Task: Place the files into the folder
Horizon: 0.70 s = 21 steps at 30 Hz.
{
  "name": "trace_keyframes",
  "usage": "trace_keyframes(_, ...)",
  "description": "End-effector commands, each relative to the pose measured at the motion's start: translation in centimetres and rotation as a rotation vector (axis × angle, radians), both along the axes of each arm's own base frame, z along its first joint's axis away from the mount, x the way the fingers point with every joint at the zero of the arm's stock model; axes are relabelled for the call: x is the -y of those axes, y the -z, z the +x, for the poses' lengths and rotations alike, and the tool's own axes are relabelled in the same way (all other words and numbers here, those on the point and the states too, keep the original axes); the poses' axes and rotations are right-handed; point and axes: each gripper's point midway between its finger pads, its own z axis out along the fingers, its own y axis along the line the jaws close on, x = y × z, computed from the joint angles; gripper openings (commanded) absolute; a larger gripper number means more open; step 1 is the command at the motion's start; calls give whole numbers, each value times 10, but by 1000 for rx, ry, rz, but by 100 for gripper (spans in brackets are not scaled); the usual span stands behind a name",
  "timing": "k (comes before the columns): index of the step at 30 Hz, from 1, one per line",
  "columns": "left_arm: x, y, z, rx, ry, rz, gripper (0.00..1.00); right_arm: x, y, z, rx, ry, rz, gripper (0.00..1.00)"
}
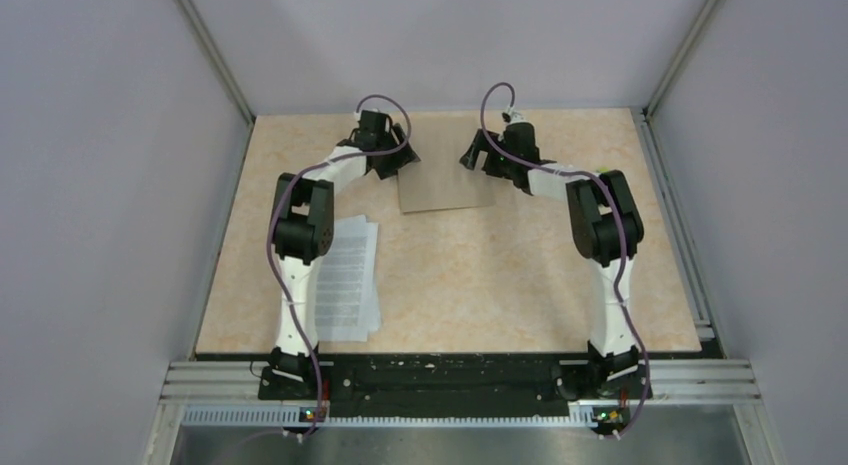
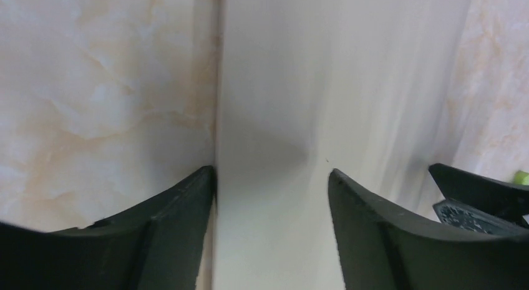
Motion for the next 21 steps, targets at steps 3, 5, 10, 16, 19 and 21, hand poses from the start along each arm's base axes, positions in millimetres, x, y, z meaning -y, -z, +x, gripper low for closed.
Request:
trace_keyframes(3, 26, 5, -51, -98, 84, 47, 63, 4, 33, -72, -201, -21, -20, 99)
trace_keyframes(5, 32, 9, -76, -154, 110, 57, 60, 13, 36, -91, -227, -2, -31, 99)
trace_keyframes(10, 53, 15, -139, -193, 140, 67, 56, 31, 34, -132, -264, 42, -37, 99)
trace_keyframes(16, 69, 20, -207, -225, 127, 81, 55, 53, 14, -158, -254, 104, -78, 99)
trace_keyframes(19, 68, 2, -220, -186, 108, 84, 57, 66, -8, -163, -241, 142, -115, 99)
trace_keyframes(21, 58, -20, -216, -123, 75, 112, 60, 75, -26, -169, -231, 183, -127, 99)
